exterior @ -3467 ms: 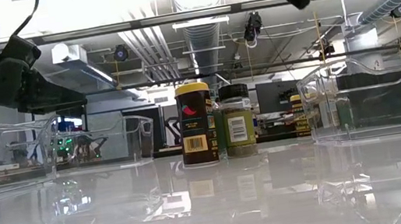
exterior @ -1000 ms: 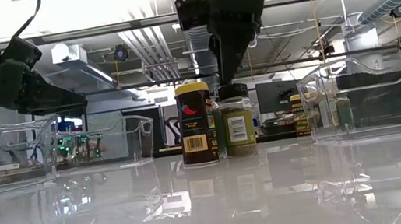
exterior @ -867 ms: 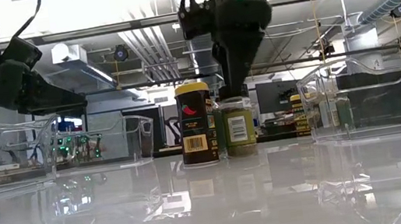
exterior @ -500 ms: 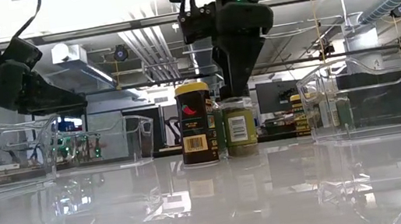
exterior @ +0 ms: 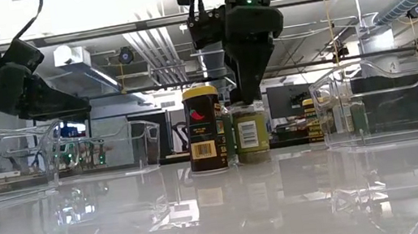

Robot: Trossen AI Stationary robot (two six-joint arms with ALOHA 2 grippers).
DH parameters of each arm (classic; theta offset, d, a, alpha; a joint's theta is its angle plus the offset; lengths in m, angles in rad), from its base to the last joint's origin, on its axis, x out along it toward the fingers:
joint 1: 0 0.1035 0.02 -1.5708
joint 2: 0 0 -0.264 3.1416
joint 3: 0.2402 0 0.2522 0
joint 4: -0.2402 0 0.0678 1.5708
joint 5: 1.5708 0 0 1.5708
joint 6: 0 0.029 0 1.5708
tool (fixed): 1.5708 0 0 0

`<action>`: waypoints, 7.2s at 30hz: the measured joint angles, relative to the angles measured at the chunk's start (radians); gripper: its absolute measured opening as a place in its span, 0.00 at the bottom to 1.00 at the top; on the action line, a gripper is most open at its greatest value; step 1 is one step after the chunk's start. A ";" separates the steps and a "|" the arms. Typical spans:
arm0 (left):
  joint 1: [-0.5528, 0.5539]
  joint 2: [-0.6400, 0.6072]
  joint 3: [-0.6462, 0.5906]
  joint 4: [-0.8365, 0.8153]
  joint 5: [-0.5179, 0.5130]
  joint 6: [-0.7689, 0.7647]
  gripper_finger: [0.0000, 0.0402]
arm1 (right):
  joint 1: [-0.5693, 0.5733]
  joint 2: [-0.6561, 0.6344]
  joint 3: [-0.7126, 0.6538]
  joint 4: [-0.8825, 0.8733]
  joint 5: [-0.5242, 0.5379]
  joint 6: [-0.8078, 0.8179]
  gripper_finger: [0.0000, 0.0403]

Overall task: Sort spices by type
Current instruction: Put the top black seasoning bottle into the middle right transparent bin, then put the bottom green seasoning bottle into the bottom transparent bin

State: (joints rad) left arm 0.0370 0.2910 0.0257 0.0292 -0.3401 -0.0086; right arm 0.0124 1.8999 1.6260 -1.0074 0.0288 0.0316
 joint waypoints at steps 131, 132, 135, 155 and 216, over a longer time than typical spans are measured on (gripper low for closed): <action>0.000 0.011 0.000 0.000 0.000 0.000 0.65 | 0.059 -0.497 -0.285 -0.246 0.191 1.349 0.88; 0.000 0.011 0.000 0.000 0.000 0.000 0.65 | 0.059 -0.492 -0.268 -0.235 0.208 1.316 0.88; 0.000 0.011 0.000 0.000 0.000 0.000 0.65 | 0.059 -0.471 -0.231 -0.171 0.236 1.189 0.88; 0.000 0.016 0.000 0.000 0.000 0.000 0.65 | 0.048 -0.263 -0.028 0.177 0.223 0.412 0.80; 0.000 0.034 0.000 0.000 0.000 0.000 0.65 | -0.019 0.078 0.093 0.115 0.182 0.911 0.90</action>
State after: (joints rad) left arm 0.0370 0.3248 0.0256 0.0296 -0.3401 -0.0086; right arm -0.0070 1.9777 1.7194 -0.8925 0.2104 0.9429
